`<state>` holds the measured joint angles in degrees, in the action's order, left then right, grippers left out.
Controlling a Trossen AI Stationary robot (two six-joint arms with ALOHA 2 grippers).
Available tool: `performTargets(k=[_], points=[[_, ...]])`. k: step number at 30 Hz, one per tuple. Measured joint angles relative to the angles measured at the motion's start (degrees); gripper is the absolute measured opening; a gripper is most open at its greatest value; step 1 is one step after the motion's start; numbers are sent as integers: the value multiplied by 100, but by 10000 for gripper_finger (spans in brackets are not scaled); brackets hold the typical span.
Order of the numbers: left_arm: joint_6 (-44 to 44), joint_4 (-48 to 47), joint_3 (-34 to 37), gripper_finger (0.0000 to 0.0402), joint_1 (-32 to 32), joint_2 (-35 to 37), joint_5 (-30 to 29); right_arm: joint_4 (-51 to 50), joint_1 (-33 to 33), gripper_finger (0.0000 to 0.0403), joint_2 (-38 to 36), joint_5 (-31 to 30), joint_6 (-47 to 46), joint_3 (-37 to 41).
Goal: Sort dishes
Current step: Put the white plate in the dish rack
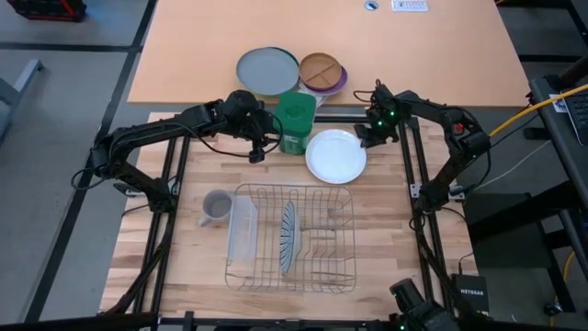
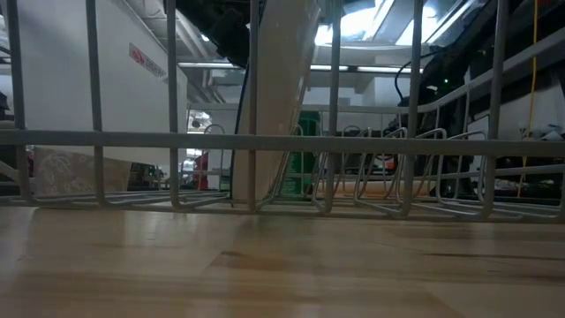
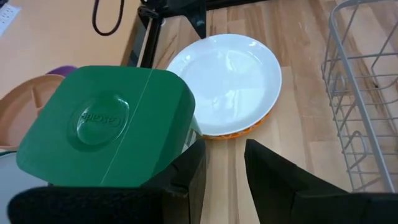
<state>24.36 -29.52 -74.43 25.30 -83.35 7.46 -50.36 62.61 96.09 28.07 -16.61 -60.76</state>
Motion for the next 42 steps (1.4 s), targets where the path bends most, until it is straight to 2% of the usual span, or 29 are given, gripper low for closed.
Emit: performTargets(k=[10, 21, 27, 35, 42], points=[[-7, -4, 0, 100, 0, 0, -4, 406, -2, 115, 0, 168, -33, 330], [52, -3, 0, 100, 0, -2, -4, 1062, -591, 115, 0, 292, -410, 729], [50, -6, 0, 100, 0, -2, -4, 1126, -837, 114, -7, 115, -460, 727], [183, -6, 0, 100, 0, -2, 13, 1188, -912, 66, -4, 74, -460, 729], [729, -2, 0, 100, -2, -4, 384, 1497, -907, 37, -4, -3, -475, 729]])
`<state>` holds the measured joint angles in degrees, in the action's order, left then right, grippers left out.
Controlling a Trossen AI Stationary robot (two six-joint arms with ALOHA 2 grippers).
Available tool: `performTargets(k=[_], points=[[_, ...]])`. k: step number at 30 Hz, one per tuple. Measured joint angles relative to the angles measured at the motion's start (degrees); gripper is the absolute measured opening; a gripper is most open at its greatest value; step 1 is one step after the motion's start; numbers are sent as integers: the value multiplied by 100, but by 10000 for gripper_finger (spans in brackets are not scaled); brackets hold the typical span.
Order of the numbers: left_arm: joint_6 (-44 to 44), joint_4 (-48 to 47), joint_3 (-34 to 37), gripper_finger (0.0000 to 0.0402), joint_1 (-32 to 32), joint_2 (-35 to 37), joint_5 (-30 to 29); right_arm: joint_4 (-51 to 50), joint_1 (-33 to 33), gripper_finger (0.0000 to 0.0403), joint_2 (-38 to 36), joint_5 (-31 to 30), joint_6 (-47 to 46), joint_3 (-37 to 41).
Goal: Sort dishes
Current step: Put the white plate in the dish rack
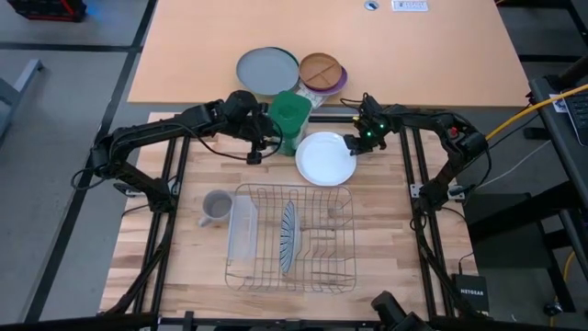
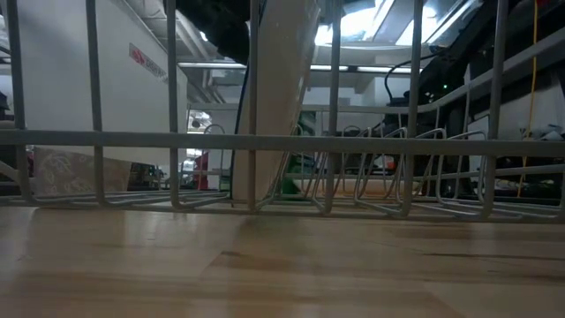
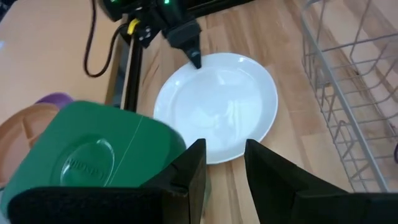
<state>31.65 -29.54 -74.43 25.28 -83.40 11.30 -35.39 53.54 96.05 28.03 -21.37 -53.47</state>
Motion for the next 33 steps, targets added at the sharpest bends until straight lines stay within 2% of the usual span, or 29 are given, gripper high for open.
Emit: performTargets(k=[10, 16, 24, 33], points=[[28, 1, 0, 100, 0, 0, 9, 164, 7, 32, 0, 1, -118, 0], [331, 2, 0, 100, 7, -2, 10, 81, 11, 31, 6, 156, -137, -41], [396, 21, 0, 100, 27, -2, 10, -311, 11, 30, 7, 151, -30, -567], [1293, 159, 0, 100, 105, -2, 1, -949, 4, 29, 8, 136, 70, -1272]])
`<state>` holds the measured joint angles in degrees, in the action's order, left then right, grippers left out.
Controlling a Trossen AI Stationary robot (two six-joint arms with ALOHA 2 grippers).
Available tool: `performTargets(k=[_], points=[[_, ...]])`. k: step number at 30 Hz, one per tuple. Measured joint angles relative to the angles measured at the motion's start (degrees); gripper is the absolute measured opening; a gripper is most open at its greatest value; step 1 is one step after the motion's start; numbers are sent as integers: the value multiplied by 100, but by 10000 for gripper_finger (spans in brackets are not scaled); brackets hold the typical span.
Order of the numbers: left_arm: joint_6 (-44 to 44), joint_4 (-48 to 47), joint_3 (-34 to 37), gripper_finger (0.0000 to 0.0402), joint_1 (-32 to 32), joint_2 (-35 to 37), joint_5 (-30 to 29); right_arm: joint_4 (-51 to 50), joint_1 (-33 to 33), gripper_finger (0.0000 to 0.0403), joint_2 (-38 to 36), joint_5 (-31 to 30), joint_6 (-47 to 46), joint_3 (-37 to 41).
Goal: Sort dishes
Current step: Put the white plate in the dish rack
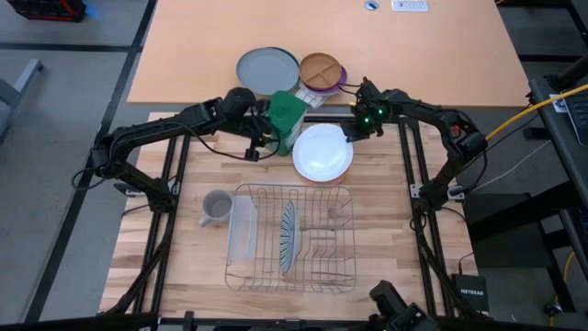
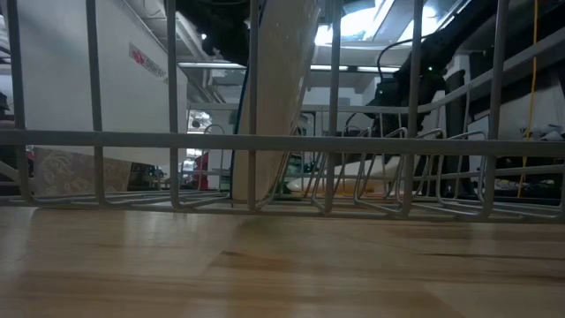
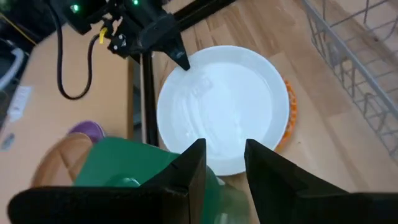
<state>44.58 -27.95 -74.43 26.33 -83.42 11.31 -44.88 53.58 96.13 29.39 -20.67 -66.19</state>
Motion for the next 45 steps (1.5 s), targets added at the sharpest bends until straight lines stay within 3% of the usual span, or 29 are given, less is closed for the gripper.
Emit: performTargets(k=[17, 34, 39, 45], points=[[23, 956, 0, 100, -2, 0, 4, -924, -1, 30, 1, 178, -46, -1017], [37, -626, 0, 100, 46, 0, 4, -977, -55, 22, 1, 69, -54, -1040], [-623, -601, 0, 96, 310, 0, 5, -967, -235, 23, 1, -42, -54, -1040], [-1678, -489, 0, 62, 778, 0, 13, -971, -415, 22, 1, -69, -50, -1040]])
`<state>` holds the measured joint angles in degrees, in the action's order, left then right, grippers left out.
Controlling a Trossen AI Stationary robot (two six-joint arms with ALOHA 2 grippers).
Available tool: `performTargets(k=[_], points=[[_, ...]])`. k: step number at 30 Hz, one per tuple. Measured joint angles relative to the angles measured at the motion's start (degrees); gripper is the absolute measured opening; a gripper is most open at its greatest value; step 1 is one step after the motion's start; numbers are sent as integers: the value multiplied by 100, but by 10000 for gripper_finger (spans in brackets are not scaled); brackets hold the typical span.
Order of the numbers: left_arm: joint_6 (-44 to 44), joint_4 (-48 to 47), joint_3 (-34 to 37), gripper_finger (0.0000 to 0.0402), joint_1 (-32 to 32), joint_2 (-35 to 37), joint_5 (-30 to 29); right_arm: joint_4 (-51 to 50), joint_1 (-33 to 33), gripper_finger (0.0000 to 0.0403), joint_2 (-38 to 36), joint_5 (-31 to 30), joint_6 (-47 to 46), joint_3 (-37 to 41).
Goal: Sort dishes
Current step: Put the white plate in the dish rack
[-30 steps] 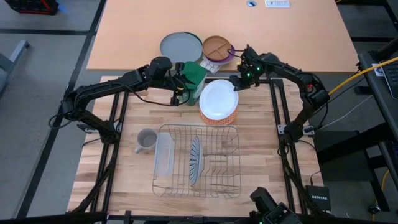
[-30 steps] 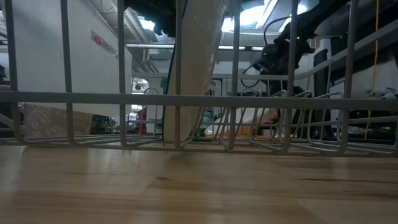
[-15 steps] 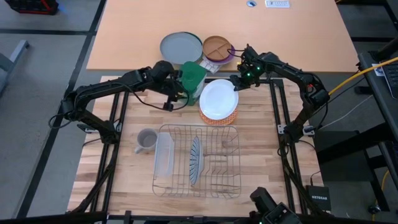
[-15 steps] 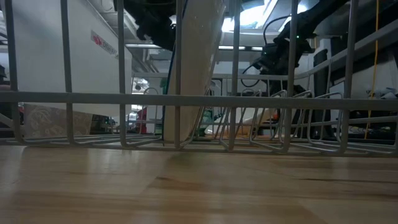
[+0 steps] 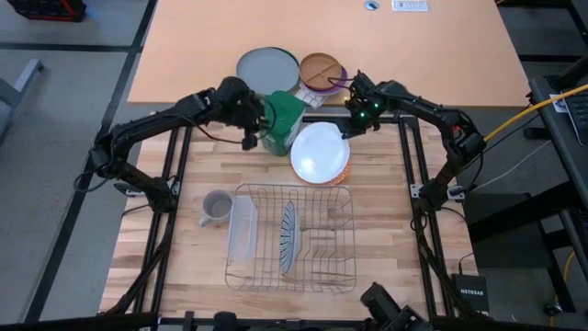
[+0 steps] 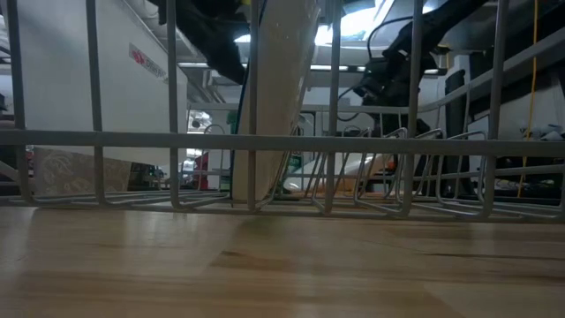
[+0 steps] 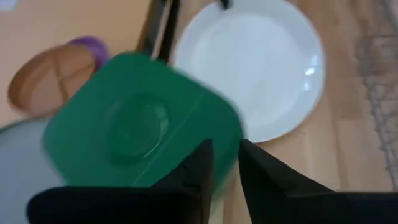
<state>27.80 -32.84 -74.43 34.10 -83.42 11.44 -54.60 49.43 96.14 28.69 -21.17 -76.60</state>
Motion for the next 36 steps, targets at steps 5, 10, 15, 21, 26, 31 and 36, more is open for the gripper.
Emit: performTargets(k=[5, 10, 15, 21, 26, 31, 36], points=[[-290, -2, 0, 31, 247, 0, 270, -1, -9, 20, 0, -93, 2, 0], [-351, -47, 0, 11, 271, 0, 318, 35, -7, 21, -4, -265, 3, 15], [-674, -599, 0, 1, 282, 0, 321, 94, -7, 19, -7, -304, 2, 174], [-1063, -1542, 0, 2, 282, 0, 322, 87, -7, 20, -7, -349, 0, 311], [-1092, -2452, 0, 2, 280, 0, 321, 99, -7, 18, -9, -359, 0, 313], [-1300, -2674, 0, 1, 289, 0, 330, 99, -7, 20, -9, -359, 8, 315], [-1276, -2646, 0, 1, 425, -126, 1401, 99, -7, 18, -9, -364, 61, 317]])
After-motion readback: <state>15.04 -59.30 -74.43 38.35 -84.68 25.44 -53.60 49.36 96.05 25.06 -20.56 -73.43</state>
